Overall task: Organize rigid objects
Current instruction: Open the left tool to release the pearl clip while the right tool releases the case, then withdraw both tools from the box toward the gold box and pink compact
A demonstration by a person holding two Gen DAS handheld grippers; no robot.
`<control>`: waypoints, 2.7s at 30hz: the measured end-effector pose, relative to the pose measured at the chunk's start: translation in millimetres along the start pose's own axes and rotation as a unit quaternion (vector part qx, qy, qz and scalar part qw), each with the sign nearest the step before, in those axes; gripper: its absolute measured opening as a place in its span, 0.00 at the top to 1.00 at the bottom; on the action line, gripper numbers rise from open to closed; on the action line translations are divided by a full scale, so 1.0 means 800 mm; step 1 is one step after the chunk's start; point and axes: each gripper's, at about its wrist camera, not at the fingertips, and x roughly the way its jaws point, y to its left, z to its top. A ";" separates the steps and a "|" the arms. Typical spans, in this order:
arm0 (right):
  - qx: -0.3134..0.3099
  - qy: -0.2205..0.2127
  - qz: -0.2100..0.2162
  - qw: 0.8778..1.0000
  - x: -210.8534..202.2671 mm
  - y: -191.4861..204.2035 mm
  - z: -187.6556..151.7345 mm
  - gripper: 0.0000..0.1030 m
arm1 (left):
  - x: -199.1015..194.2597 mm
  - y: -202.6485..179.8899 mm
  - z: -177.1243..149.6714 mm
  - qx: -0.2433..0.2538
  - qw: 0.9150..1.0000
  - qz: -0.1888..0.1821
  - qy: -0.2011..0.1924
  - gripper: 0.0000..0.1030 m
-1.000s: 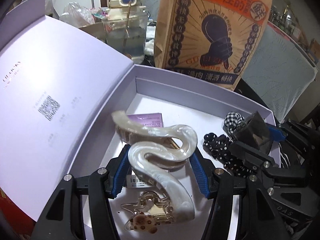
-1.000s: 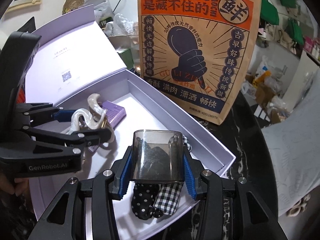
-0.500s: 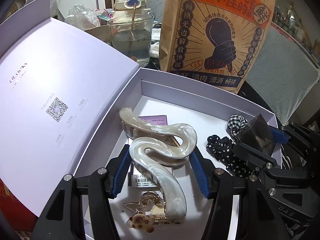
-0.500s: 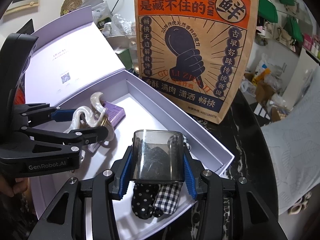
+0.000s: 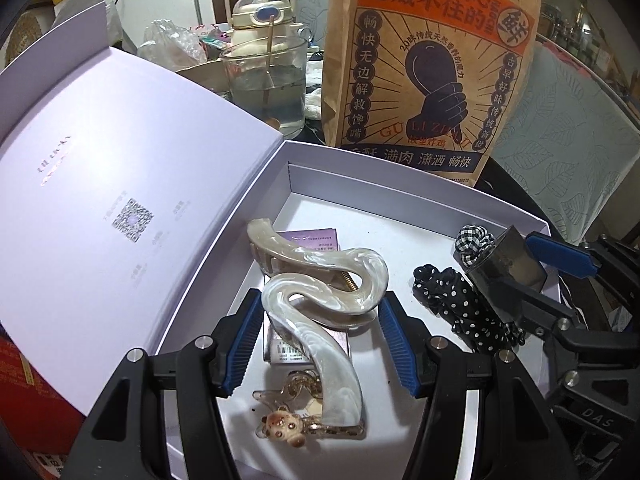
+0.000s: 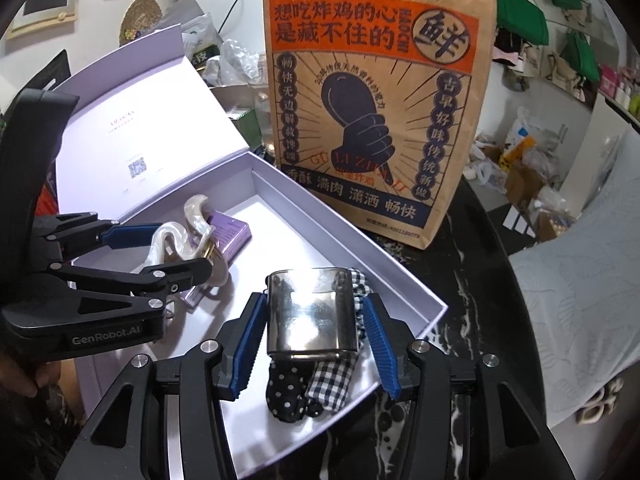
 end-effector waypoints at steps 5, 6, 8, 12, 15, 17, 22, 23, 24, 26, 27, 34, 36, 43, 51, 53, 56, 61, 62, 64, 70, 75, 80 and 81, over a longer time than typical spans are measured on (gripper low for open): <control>0.007 -0.008 -0.013 1.000 -0.016 -0.003 -0.001 0.49 | -0.012 -0.001 -0.004 -0.002 1.000 0.004 -0.006 0.43; 0.007 -0.009 -0.015 1.000 -0.020 -0.003 -0.001 0.49 | -0.015 -0.002 -0.004 -0.002 1.000 0.007 -0.008 0.43; 0.007 -0.013 -0.019 1.000 -0.025 -0.003 0.000 0.49 | -0.022 -0.003 -0.004 0.000 1.000 0.011 -0.011 0.42; 0.008 -0.023 -0.025 0.999 -0.043 -0.005 0.000 0.49 | -0.032 -0.014 -0.002 0.001 1.000 0.016 -0.023 0.16; 0.008 -0.032 -0.031 0.999 -0.056 -0.006 -0.001 0.48 | -0.041 -0.016 -0.004 -0.006 1.000 0.016 -0.025 0.15; 0.008 -0.038 -0.032 0.999 -0.063 -0.006 -0.001 0.48 | -0.047 -0.018 -0.005 -0.009 0.999 0.016 -0.027 0.15; 0.008 -0.052 -0.042 0.998 -0.082 -0.008 -0.003 0.44 | -0.070 -0.024 -0.007 -0.006 0.999 0.017 -0.041 0.15; 0.008 -0.055 -0.043 0.998 -0.086 -0.008 -0.003 0.44 | -0.077 -0.025 -0.008 -0.003 0.999 0.017 -0.047 0.15; 0.009 -0.058 -0.044 0.997 -0.091 -0.008 -0.003 0.44 | -0.084 -0.027 -0.008 -0.001 0.998 0.018 -0.052 0.15; 0.008 -0.063 -0.047 0.997 -0.098 -0.007 -0.002 0.43 | -0.097 -0.030 -0.009 0.001 0.998 0.020 -0.063 0.12; 0.007 -0.066 -0.049 0.997 -0.103 -0.006 -0.001 0.42 | -0.102 -0.026 -0.006 0.001 0.998 0.020 -0.066 0.05; 0.001 -0.092 -0.055 0.994 -0.137 0.001 -0.001 0.28 | -0.125 -0.022 -0.001 -0.003 0.996 0.025 -0.087 0.00; -0.003 -0.100 -0.058 0.993 -0.147 0.005 -0.002 0.27 | -0.134 -0.020 -0.003 0.000 0.995 0.027 -0.094 0.00; -0.005 -0.117 -0.054 0.992 -0.174 0.016 -0.003 0.24 | -0.172 -0.018 -0.015 0.006 0.991 0.046 -0.122 0.00; -0.014 -0.133 -0.046 0.990 -0.206 0.034 -0.016 0.22 | -0.207 -0.015 -0.037 0.010 0.989 0.050 -0.136 0.00; -0.017 -0.134 -0.044 0.990 -0.212 0.038 -0.020 0.22 | -0.213 -0.015 -0.044 0.010 0.989 0.051 -0.136 0.00; -0.023 -0.138 -0.040 0.989 -0.221 0.046 -0.025 0.22 | -0.219 -0.014 -0.053 0.010 0.990 0.050 -0.134 0.00; -0.032 -0.141 -0.029 0.989 -0.230 0.061 -0.038 0.22 | -0.228 -0.011 -0.071 0.005 0.990 0.049 -0.129 0.00; -0.033 -0.141 -0.026 0.989 -0.232 0.064 -0.041 0.22 | -0.230 -0.011 -0.076 0.004 0.990 0.049 -0.129 0.00; -0.035 -0.140 -0.021 0.989 -0.233 0.068 -0.047 0.22 | -0.232 -0.010 -0.083 0.002 0.990 0.049 -0.129 0.00; -0.038 -0.133 -0.004 0.990 -0.234 0.081 -0.067 0.22 | -0.236 -0.006 -0.109 -0.008 0.991 0.053 -0.120 0.00; -0.035 -0.126 0.007 0.991 -0.232 0.091 -0.088 0.22 | -0.233 0.000 -0.129 -0.021 0.992 0.053 -0.111 0.00; -0.029 -0.112 0.024 0.993 -0.223 0.098 -0.106 0.22 | -0.225 0.008 -0.150 -0.034 0.993 0.043 -0.102 0.00; -0.028 -0.109 0.027 0.993 -0.220 0.100 -0.109 0.22 | -0.224 0.010 -0.155 -0.036 0.993 0.041 -0.103 0.00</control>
